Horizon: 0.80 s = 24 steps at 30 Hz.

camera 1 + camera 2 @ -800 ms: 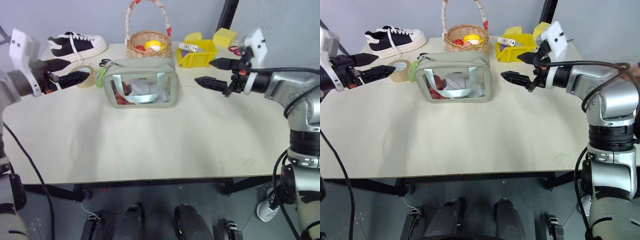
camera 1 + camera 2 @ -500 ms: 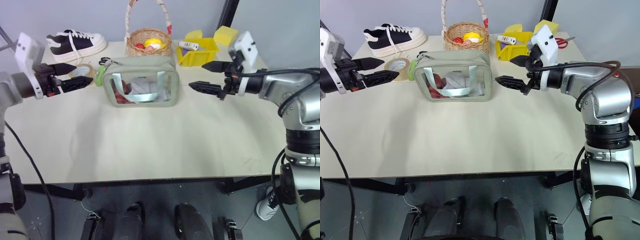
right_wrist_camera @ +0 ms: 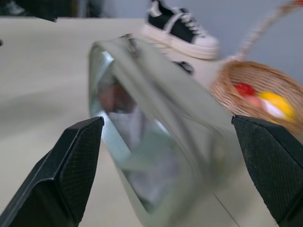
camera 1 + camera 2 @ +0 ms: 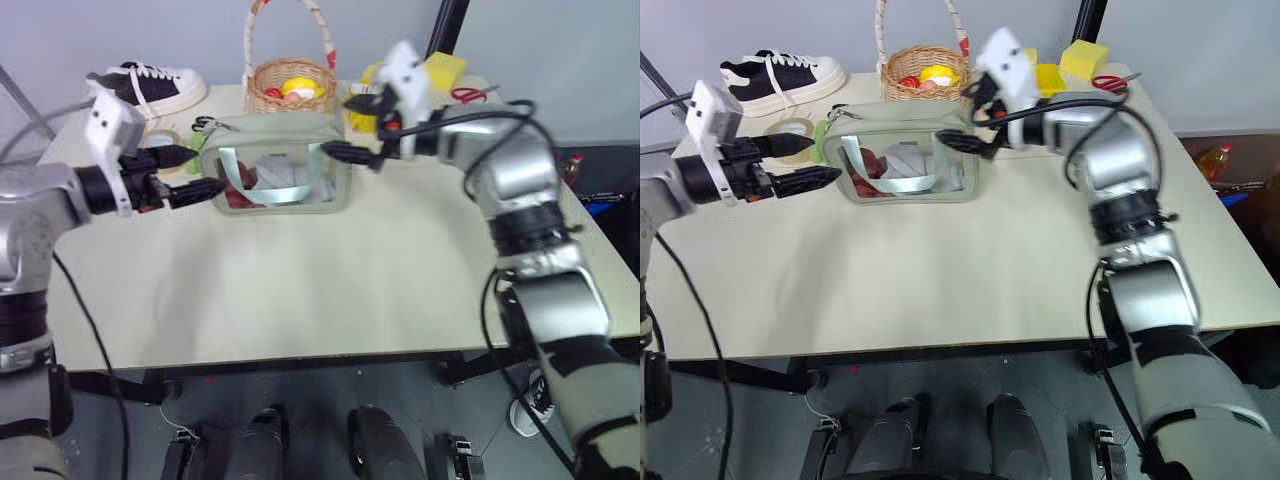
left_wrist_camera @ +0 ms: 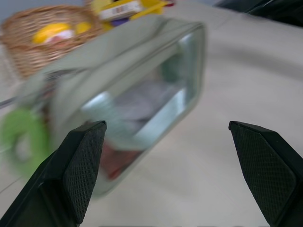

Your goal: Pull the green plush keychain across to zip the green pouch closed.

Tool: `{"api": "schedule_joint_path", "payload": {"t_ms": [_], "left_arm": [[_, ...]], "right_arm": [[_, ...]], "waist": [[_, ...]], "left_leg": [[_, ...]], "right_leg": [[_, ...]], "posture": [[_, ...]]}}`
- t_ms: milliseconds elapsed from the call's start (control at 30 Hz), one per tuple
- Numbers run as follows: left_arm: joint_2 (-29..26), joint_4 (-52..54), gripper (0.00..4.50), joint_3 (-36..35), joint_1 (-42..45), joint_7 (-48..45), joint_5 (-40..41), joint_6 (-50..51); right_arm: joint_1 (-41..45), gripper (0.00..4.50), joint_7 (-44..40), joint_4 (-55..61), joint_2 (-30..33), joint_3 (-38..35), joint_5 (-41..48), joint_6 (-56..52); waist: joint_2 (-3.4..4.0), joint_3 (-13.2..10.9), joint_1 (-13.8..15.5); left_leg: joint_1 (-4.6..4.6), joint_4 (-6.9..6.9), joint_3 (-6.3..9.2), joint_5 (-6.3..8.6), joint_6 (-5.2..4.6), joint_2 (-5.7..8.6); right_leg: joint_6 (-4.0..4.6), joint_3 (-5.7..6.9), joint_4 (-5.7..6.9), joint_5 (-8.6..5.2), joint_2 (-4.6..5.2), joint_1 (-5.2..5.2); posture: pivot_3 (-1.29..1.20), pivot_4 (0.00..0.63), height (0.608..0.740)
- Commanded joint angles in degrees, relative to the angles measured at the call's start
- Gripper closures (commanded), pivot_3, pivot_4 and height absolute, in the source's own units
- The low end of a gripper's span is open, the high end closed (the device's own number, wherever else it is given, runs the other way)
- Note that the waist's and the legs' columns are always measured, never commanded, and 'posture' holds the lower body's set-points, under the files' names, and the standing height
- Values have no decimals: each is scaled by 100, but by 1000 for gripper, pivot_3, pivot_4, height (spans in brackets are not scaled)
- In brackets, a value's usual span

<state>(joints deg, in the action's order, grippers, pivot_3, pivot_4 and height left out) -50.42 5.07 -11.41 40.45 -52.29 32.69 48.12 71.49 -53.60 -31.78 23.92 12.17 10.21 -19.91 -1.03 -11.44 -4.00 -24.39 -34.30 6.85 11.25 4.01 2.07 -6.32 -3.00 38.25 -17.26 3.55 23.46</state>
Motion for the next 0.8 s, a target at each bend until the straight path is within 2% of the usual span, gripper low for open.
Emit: {"api": "schedule_joint_path", "payload": {"t_ms": [33,133,233,467,667,800], "left_arm": [[-9,268,76,-324,-26,285,116,72],[-21,434,76,-377,-181,412,165,117],[-42,646,0,-480,-345,505,268,192],[-6,774,0,-504,-459,724,346,178],[-767,201,0,-943,-378,414,265,67],[-1084,57,0,-1089,-493,222,301,13]], "right_arm": [[311,0,-83,-828,-177,33,-343,783],[439,0,-92,-1467,-354,92,-599,1266],[573,788,-60,-1948,-455,68,-799,1636],[785,4401,57,-2571,-564,-70,-1063,2193],[528,4459,-547,-1332,-255,-391,-658,2131],[-90,4459,-1360,169,66,-454,-169,1682]], "waist": [[0,0,5],[0,0,1],[0,0,-12],[0,0,-14],[2,-1,-23],[1,-1,14]], "left_leg": [[0,1,0,0,0,1],[-2,1,1,-1,1,3],[0,0,0,-1,3,3],[11,0,3,-7,11,0],[10,0,4,-10,18,-1],[3,1,7,-11,18,0]], "right_leg": [[0,0,0,0,0,1],[0,0,-2,0,2,1],[0,-1,3,0,1,2],[1,-2,26,0,-5,2],[3,-4,41,1,-9,14],[2,-1,34,0,-6,14]], "posture": [[0,150,740],[0,150,740],[0,150,740],[0,150,740],[0,150,740],[0,150,740]]}}
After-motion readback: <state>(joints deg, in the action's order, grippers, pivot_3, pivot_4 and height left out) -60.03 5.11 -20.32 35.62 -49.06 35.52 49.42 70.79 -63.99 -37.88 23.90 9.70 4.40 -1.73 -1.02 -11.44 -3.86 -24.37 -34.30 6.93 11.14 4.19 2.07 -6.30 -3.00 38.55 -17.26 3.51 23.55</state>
